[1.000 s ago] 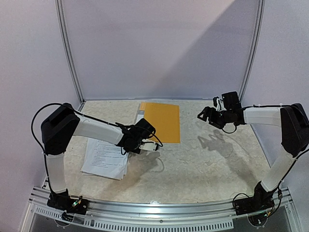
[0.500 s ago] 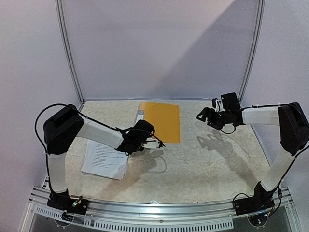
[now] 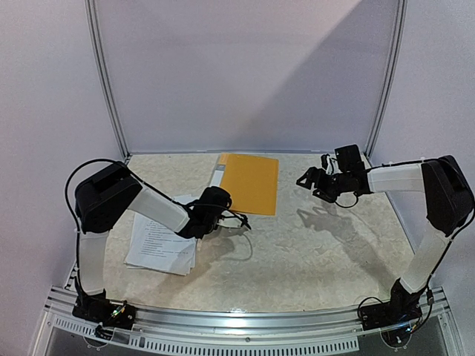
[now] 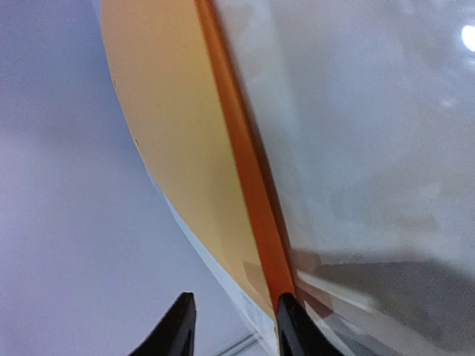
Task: Put the files into the folder
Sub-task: Pick up the folder from the center of the board, then pass from the left arm to the right
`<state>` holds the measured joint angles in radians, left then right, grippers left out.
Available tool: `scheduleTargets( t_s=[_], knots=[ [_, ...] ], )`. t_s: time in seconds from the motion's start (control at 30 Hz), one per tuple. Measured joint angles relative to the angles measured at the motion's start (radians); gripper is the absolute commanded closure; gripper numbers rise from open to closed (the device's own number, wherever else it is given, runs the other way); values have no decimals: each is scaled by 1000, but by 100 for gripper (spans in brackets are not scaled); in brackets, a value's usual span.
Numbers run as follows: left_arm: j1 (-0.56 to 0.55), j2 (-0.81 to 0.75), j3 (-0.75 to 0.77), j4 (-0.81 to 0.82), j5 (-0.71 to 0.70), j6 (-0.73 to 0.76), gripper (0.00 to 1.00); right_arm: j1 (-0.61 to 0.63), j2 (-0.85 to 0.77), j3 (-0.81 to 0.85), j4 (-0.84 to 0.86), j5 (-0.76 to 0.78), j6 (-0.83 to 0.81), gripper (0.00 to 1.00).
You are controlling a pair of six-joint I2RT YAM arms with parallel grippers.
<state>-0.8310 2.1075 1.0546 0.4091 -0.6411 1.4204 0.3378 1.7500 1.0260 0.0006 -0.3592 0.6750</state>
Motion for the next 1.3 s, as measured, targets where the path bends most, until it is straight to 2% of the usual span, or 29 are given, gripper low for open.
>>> scheduleTargets(
  t_s=[0.03,0.07,0.3,0.53,1.0,1.3],
  knots=[
    [2,5,-2,11,-1,7,100,1,0,0,2,-1,1,13],
    [3,10,-5,22,-2,11,100,2,0,0,3,-2,2,13],
    [6,26,4,52,-3,0,100,14,22,0,-5,-7,27,13],
    [19,-28,110,-61,-6,-126,100,18,80,0,-2,-44,138,14],
    [26,-60,134,-124,-14,-193,100,89,283,58,332,-207,426,26],
    [26,-59,134,-138,-15,-195,100,95,379,138,448,-237,518,27]
  ],
)
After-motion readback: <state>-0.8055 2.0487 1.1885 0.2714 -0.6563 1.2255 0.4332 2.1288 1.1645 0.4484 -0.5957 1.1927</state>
